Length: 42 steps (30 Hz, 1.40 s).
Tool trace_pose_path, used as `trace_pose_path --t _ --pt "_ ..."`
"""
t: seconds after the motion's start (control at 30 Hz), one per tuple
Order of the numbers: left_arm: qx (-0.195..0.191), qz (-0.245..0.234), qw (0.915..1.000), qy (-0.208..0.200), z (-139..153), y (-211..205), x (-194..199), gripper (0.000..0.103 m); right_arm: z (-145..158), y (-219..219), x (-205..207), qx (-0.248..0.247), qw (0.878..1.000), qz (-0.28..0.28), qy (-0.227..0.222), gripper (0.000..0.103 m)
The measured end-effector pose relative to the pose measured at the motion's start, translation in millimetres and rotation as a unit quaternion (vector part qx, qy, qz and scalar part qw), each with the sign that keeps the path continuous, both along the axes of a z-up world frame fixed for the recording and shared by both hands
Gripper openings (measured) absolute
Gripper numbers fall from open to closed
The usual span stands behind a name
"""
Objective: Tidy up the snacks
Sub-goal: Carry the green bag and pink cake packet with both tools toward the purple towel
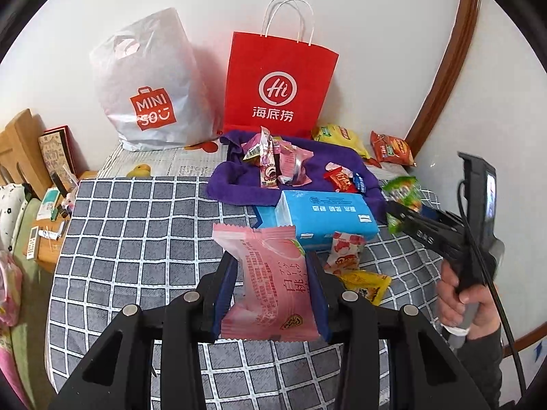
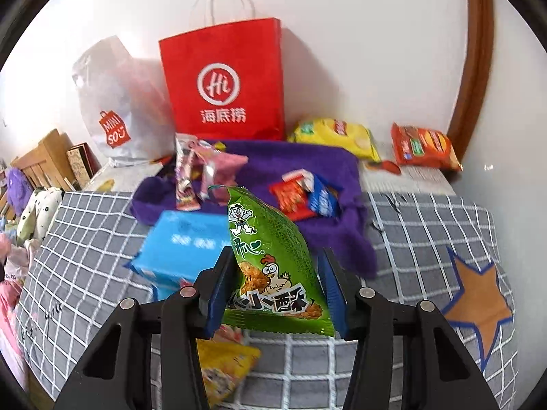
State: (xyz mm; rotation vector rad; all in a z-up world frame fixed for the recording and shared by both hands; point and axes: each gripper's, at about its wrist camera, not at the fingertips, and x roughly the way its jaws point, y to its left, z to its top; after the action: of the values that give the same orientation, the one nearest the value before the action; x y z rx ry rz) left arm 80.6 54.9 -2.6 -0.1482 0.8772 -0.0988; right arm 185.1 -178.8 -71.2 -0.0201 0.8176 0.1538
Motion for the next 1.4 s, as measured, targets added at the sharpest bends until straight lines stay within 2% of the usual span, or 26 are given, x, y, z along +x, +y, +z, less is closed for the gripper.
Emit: trace_pose_path --t 0.2,0.43,0.73,0.87,1.2,1.4 --pt "0.020 0.002 0.9996 -0.017 12.7 -1.8 -9.2 0.038 15.6 18.9 5.4 0.001 1.000 0.007 -0.010 0.049" --pt "0.008 0.003 0.9999 -0.012 13.3 -4.8 -4.5 0.038 22.8 27.6 9.2 -0.006 1.000 0.010 -0.009 0.049" --pt "0.022 0.007 0.9995 -0.020 19.3 -0.7 0.7 0.038 14.0 22.7 27.0 0.012 1.000 0.002 0.003 0.048" --pt "0.013 0.011 0.9996 -0.021 22.1 3.2 9.2 0.038 15.6 23.6 36.6 0.020 1.000 0.000 0.002 0.048" --pt "-0.012 -0.010 0.9995 -0.027 25.1 -9.4 66.3 0.038 43.1 16.6 56.7 0.015 1.000 -0.001 -0.008 0.048" --pt "-0.022 0.000 0.9994 -0.025 25.0 -3.9 107.0 0.038 46.1 -1.9 76.5 0.009 1.000 -0.011 -0.006 0.048"
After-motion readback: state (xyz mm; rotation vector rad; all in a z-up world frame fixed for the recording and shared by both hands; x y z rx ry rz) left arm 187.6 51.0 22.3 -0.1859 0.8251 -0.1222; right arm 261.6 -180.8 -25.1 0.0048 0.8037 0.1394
